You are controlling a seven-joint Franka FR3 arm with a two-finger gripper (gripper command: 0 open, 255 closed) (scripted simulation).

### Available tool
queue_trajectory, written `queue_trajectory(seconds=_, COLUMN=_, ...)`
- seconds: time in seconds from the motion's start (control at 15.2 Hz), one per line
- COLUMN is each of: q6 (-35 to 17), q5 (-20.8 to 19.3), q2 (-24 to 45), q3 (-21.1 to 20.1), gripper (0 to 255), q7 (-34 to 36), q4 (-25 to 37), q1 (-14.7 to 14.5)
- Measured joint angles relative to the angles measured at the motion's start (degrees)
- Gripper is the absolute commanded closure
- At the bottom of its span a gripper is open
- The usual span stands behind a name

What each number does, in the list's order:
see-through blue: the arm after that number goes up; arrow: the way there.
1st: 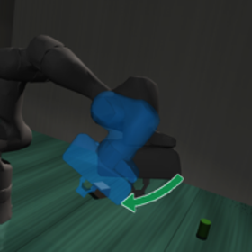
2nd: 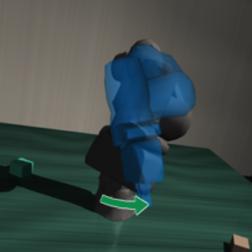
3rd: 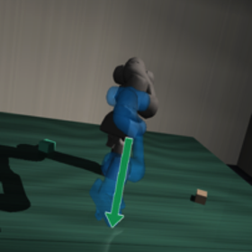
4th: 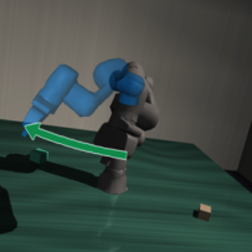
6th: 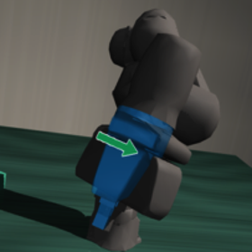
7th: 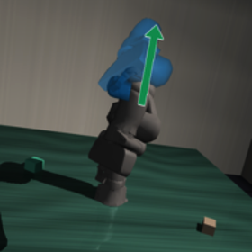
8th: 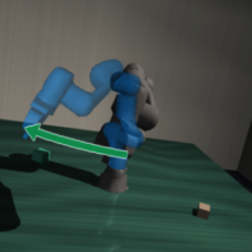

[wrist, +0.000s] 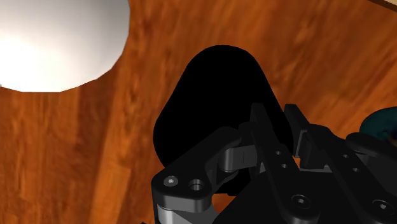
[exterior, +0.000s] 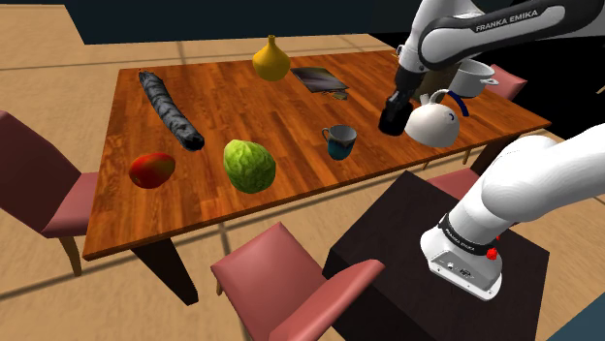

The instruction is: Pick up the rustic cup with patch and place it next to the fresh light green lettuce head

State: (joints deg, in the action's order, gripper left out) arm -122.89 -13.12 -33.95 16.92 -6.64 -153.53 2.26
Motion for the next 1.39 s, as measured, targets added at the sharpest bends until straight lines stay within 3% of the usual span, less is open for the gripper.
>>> queue_trajectory(seconds=1.39, q6=17.5, q5=2.1, q2=-4.1, q3=-2.5, gripper=255, q7=-0.8, q4=13.4, q1=-0.7)
